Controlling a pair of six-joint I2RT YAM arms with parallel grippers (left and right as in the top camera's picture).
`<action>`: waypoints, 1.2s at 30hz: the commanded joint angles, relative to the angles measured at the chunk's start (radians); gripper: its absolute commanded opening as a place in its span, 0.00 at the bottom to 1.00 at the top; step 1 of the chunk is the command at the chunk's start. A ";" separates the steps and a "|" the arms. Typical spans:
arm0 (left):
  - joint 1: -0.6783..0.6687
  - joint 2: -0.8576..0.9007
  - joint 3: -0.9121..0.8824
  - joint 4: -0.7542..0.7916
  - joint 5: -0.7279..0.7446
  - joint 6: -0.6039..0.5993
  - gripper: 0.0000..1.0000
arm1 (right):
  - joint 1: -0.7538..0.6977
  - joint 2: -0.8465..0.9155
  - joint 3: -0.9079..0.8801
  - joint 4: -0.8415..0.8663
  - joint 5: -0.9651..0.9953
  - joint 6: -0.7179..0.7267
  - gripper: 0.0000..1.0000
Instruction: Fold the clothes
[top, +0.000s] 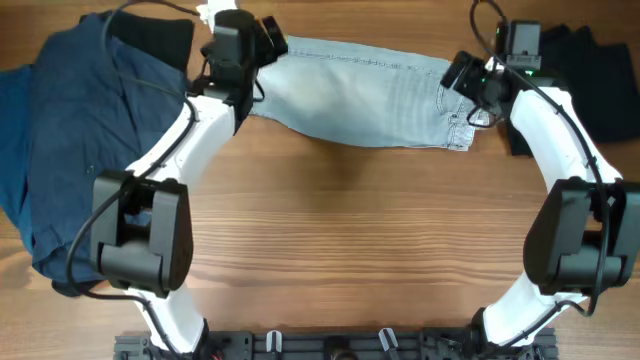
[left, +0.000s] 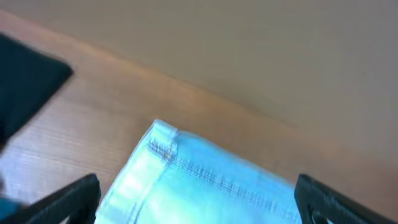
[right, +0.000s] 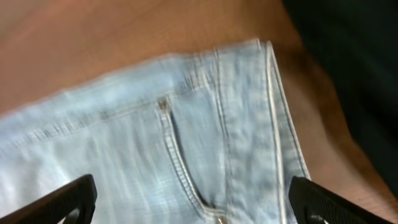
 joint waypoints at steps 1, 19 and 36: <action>0.003 -0.025 0.009 -0.153 0.084 0.061 1.00 | -0.011 -0.019 0.020 -0.048 -0.040 -0.112 1.00; 0.119 -0.030 0.009 -0.184 0.443 0.374 0.92 | -0.176 -0.019 -0.011 -0.103 -0.308 -0.357 0.80; 0.105 0.161 0.009 -0.074 0.431 0.374 0.11 | -0.168 0.105 -0.021 -0.077 -0.362 -0.376 0.76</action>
